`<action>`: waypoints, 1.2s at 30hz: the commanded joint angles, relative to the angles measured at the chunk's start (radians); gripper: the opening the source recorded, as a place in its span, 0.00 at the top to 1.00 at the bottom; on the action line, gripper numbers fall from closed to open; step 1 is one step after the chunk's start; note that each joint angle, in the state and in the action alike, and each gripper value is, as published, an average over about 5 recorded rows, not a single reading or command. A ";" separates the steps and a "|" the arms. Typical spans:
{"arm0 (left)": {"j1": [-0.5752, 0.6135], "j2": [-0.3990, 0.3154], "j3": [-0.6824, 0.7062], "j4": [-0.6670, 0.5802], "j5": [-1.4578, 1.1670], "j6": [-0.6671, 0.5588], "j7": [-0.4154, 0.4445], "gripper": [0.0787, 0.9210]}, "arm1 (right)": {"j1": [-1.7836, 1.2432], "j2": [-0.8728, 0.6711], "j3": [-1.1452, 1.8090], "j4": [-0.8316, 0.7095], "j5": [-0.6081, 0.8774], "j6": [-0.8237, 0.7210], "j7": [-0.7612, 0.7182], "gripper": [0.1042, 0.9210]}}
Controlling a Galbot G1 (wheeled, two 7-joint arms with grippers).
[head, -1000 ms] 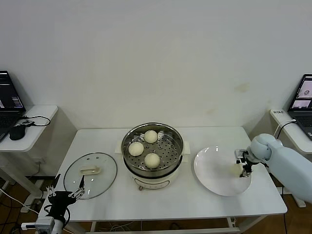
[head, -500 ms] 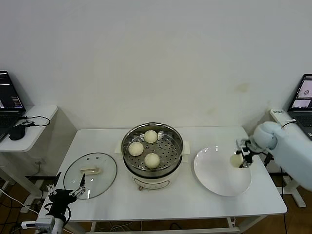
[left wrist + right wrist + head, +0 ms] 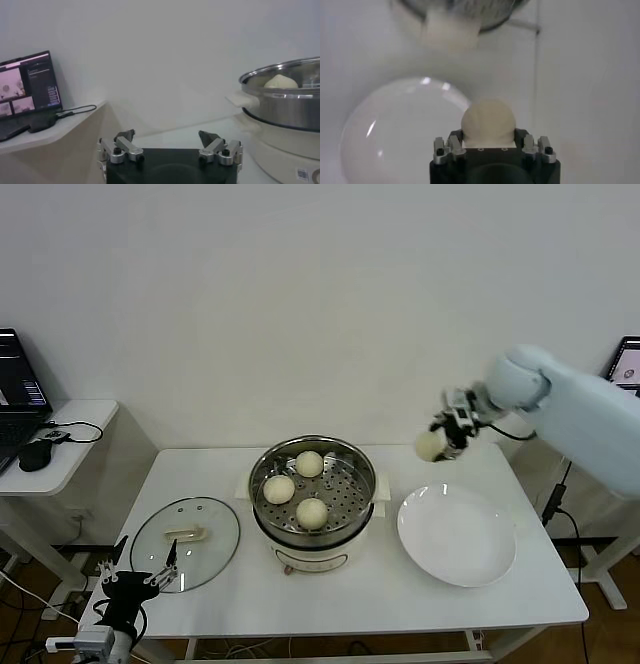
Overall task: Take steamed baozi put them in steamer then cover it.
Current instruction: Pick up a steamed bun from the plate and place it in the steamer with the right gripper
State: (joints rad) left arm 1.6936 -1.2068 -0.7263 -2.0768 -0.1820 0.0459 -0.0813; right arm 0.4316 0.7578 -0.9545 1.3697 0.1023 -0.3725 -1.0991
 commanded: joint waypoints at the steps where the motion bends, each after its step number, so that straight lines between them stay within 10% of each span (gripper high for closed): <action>1: -0.002 -0.003 -0.006 0.000 -0.002 -0.002 0.000 0.12 | 0.193 0.301 -0.193 0.021 0.364 -0.200 0.124 0.37; 36: -0.004 -0.022 -0.007 0.003 -0.004 -0.007 0.000 0.12 | -0.082 0.401 -0.200 -0.140 0.206 -0.318 0.206 0.36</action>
State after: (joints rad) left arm 1.6908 -1.2296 -0.7338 -2.0736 -0.1866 0.0382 -0.0818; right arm 0.3857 1.1430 -1.1676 1.2512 0.3531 -0.6829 -0.9003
